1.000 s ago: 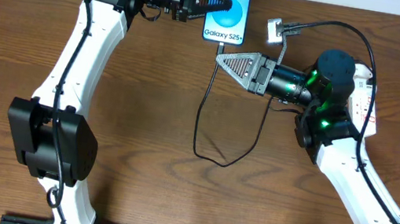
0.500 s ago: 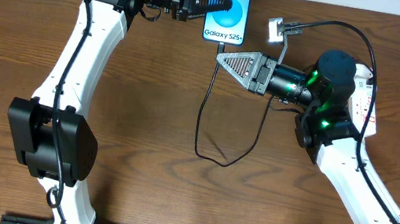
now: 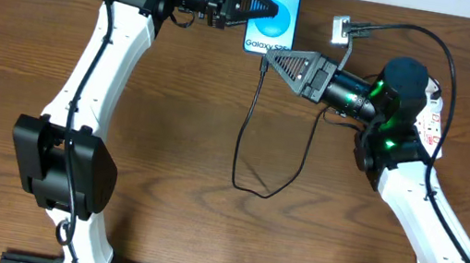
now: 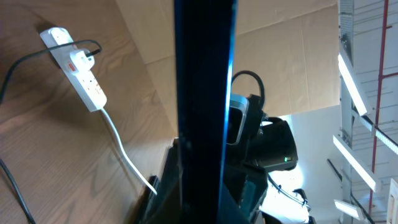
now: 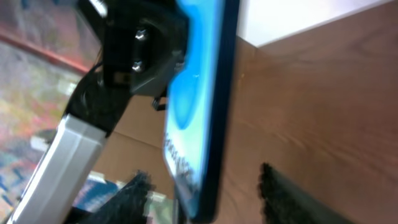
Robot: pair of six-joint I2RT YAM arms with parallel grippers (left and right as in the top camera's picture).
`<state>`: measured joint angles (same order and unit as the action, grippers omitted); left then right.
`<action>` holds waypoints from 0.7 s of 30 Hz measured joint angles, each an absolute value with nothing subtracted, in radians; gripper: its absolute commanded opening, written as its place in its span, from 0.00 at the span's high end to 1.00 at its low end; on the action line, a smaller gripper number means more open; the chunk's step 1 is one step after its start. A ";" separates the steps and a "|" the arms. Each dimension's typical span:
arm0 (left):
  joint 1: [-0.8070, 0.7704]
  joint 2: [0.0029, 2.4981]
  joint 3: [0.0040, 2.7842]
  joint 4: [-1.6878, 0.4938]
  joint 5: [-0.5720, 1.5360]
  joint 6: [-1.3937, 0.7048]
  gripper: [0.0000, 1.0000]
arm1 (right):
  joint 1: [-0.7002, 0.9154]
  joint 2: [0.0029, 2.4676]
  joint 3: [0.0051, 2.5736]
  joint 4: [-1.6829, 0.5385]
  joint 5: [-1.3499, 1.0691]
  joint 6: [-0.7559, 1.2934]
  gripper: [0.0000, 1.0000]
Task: Plug charger to phone and switch on socket
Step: 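Lower the phone flat onto the table with the left gripper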
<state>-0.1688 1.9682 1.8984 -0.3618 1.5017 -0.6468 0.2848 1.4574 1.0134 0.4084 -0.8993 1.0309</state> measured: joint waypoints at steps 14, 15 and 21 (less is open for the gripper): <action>-0.174 1.977 1.807 -0.367 1.348 -0.604 0.93 | 0.284 1.457 1.015 0.173 -0.933 0.899 0.01; -0.174 1.986 1.789 -0.369 1.336 -0.601 0.93 | 0.284 1.457 1.015 0.167 -0.944 0.886 0.01; -0.174 2.049 1.702 -0.371 1.297 -0.567 0.92 | 0.271 1.457 1.023 -0.146 -0.919 0.762 0.01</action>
<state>-0.1741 2.0495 1.7016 -0.3714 1.2968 -0.5671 0.2710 1.4574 1.0225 -0.1455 -0.9188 0.7624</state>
